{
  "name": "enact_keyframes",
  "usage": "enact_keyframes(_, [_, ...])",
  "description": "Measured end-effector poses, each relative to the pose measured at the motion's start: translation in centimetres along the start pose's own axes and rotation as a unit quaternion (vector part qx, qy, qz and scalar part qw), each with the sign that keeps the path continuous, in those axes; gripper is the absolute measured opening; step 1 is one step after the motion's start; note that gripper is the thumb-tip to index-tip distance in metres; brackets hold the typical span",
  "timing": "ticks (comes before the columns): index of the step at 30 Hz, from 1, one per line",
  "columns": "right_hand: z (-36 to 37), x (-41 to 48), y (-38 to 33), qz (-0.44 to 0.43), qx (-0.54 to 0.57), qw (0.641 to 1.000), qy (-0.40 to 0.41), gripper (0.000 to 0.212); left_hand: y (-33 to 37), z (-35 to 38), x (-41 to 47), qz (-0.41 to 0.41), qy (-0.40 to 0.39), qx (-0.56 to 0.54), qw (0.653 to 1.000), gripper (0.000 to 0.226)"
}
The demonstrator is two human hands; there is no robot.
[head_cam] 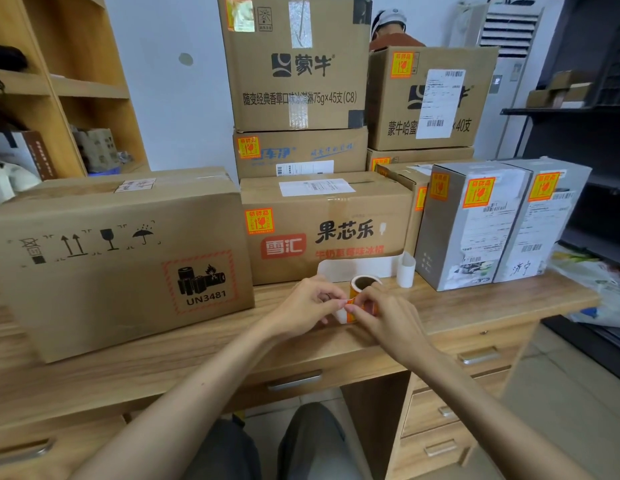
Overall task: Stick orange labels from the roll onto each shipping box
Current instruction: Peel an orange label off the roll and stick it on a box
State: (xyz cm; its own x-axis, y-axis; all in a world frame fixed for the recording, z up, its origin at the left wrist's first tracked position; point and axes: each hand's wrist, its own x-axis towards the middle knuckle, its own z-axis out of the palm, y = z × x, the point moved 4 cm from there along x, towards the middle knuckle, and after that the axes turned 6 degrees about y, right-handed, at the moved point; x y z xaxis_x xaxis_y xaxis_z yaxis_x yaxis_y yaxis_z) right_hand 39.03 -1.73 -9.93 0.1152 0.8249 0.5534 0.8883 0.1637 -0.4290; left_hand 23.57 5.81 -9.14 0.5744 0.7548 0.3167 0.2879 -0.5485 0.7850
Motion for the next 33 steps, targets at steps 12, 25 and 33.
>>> enact_keyframes(12, [0.34, 0.11, 0.19, 0.021, 0.025, 0.999, 0.013, 0.026, -0.52, -0.06, 0.13, -0.021, -0.018, -0.034, 0.999, 0.018])
enact_keyframes(25, [0.34, 0.09, 0.12, 0.043, 0.029, 0.999, 0.01, 0.02, -0.57, -0.04, 0.09, -0.024, 0.0, -0.028, 0.999, 0.016])
enact_keyframes(33, [0.41, -0.02, 0.0, 0.03, 0.017, 0.999, 0.019, 0.021, -0.16, 0.14, 0.13, -0.029, -0.002, -0.022, 0.999, 0.016])
